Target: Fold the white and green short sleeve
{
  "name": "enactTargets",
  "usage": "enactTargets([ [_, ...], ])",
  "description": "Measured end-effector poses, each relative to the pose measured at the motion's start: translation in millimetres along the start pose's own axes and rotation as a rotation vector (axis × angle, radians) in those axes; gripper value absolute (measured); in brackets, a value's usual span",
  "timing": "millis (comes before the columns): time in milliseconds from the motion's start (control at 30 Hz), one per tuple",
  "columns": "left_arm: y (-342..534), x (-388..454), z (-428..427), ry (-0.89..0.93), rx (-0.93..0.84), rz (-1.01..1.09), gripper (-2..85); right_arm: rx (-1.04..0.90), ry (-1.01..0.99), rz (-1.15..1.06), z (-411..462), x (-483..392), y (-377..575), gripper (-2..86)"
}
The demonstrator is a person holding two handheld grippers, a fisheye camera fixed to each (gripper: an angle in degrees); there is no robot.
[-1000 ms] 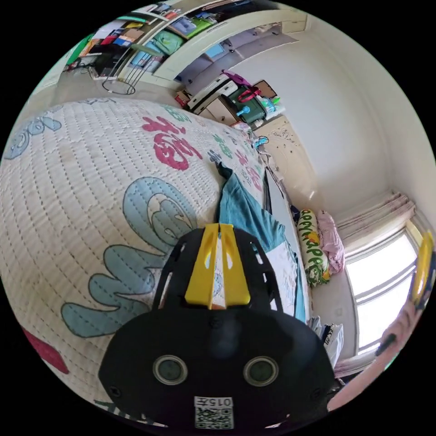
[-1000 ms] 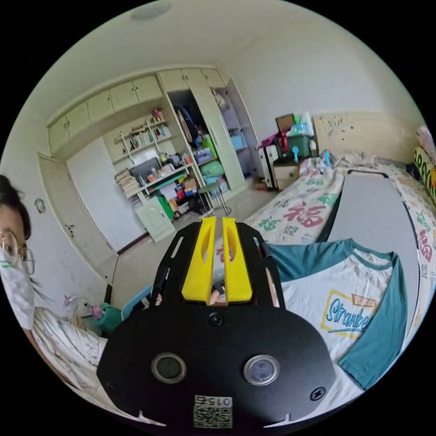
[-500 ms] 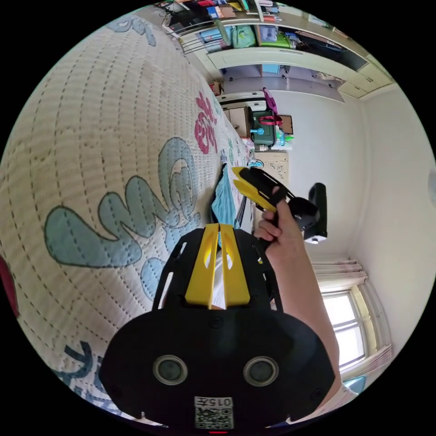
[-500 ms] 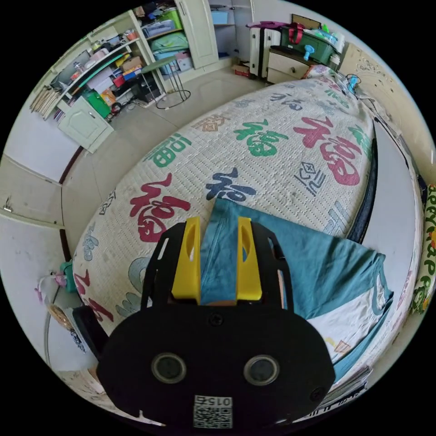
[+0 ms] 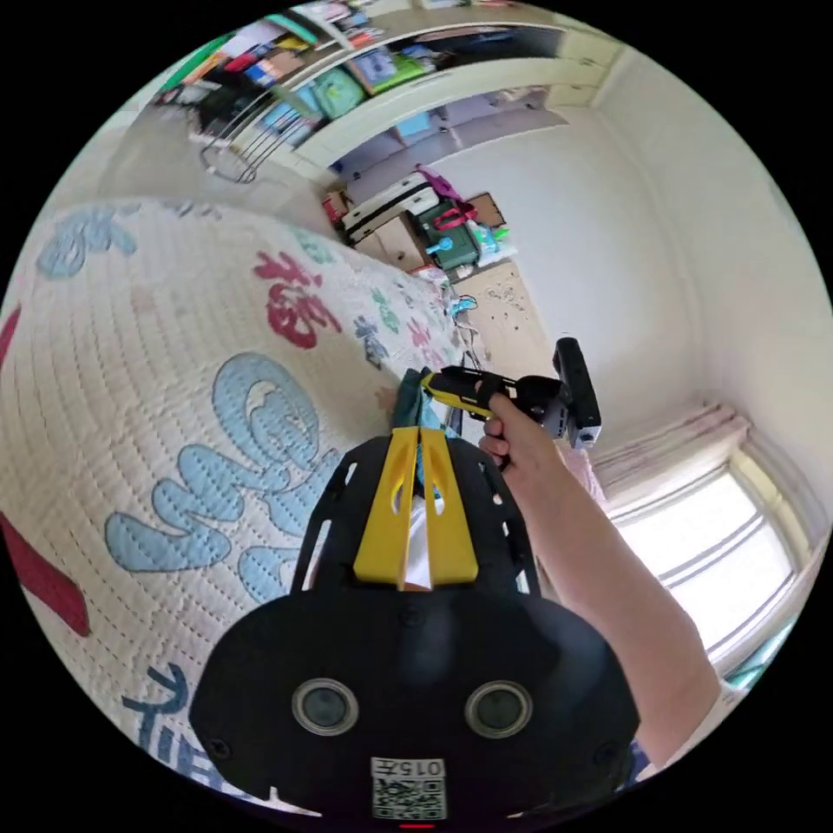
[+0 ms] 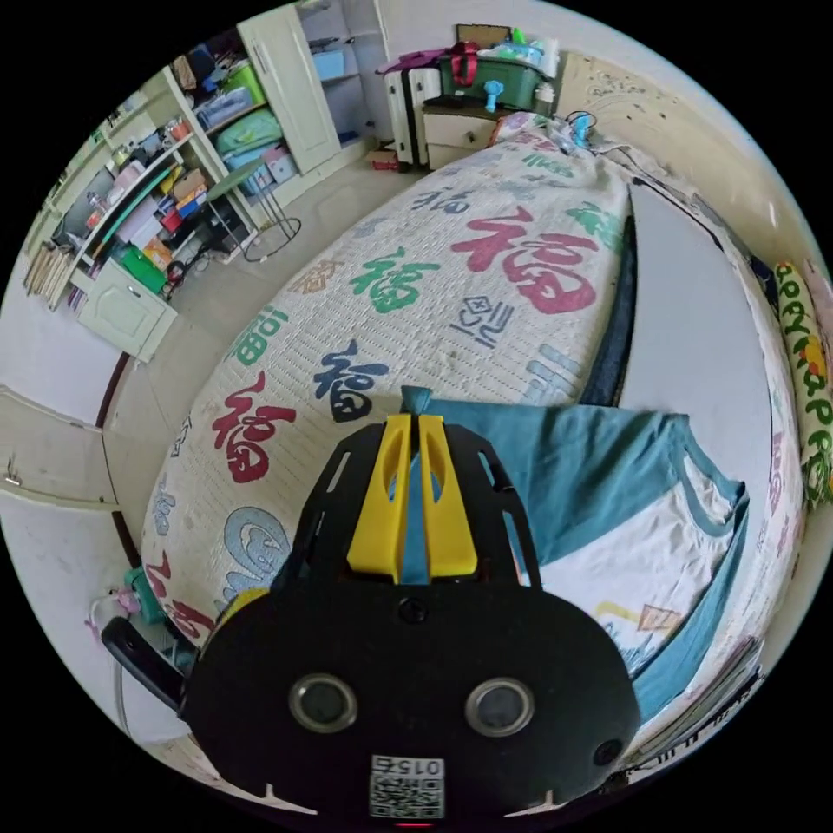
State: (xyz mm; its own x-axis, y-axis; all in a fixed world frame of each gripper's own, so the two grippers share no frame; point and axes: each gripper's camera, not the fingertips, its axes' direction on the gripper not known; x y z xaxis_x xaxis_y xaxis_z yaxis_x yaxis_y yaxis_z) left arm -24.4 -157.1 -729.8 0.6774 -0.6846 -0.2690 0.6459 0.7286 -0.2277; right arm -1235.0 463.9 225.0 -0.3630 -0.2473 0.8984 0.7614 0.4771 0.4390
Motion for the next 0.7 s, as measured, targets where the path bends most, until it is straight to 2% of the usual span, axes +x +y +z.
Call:
enactTargets([
  [133, 51.5, -3.8, 11.5, 0.039, -0.108, 0.241, -0.3, 0.133, -0.027, 0.076, -84.9, 71.7, 11.9, -0.5],
  [200, 104.8, 6.8, 27.1, 0.038, -0.216, 0.446, -0.2, 0.22, -0.038, 0.144, -136.5, 126.5, 36.7, -0.5],
  [300, 192.0, 17.6, 43.7, 0.025, -0.344, 0.711, -0.1, 0.238, -0.039, 0.233, -167.6, 190.6, 79.0, -0.4],
  [500, 336.1, -29.0, 61.2, 0.01, -0.526, 0.97, 0.0, 0.199, -0.102, 0.387, -187.3, 279.5, 146.0, -0.2],
  [700, 410.8, -103.9, 49.7, 0.009, -0.611, 1.073, -0.1, 0.21, -0.186, 0.377, -229.3, 295.8, 149.2, 0.6],
])
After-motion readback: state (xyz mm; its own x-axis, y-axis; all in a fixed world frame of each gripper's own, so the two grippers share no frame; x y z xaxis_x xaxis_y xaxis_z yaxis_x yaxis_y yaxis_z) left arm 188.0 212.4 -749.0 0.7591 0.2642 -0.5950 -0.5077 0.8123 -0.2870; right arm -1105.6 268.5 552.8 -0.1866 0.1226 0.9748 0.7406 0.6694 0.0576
